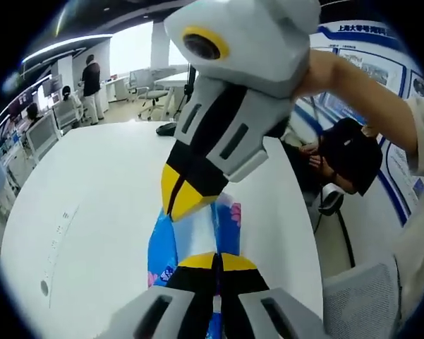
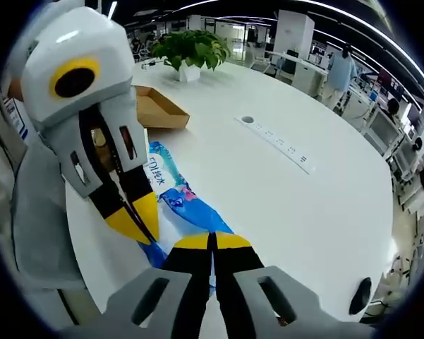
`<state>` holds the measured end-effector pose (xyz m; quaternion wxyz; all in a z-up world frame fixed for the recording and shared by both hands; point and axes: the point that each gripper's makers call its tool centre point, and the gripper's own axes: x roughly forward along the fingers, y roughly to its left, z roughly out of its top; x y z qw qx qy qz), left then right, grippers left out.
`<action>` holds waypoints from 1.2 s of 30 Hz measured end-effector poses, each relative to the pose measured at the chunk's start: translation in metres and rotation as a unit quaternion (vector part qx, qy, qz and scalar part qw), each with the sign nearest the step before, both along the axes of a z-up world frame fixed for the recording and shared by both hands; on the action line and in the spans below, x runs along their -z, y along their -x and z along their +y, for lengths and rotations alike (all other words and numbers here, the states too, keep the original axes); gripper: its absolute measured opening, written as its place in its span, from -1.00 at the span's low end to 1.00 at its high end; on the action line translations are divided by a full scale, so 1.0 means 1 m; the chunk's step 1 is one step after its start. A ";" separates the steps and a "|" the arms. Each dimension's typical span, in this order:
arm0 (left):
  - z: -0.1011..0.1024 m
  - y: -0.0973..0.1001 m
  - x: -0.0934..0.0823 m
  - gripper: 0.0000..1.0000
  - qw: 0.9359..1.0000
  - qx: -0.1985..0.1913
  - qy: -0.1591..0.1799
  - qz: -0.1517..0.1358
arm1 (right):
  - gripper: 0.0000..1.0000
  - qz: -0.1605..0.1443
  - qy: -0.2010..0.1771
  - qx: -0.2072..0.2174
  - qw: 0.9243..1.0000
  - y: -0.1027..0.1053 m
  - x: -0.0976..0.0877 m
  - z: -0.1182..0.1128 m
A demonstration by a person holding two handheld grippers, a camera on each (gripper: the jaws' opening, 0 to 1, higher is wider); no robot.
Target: Operate the shoe box by opening the lid, removing the specified soft item, and placing it in the target area until the item is outside and the box remains undamaged.
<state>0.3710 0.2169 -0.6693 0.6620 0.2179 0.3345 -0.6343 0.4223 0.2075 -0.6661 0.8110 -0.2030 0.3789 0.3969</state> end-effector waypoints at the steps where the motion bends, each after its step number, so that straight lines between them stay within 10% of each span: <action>1: -0.002 0.000 0.001 -1.00 1.000 0.000 0.000 0.003 | -1.00 0.001 0.000 0.000 1.000 0.000 0.001 0.000; 22: -0.012 0.002 0.056 -1.00 0.999 -0.002 -0.027 0.045 | -1.00 0.036 0.027 0.008 0.999 0.000 0.059 -0.015; 36: -0.012 -0.001 0.065 -1.00 0.998 -0.012 -0.026 0.054 | -1.00 0.036 0.031 0.013 0.999 -0.006 0.063 -0.013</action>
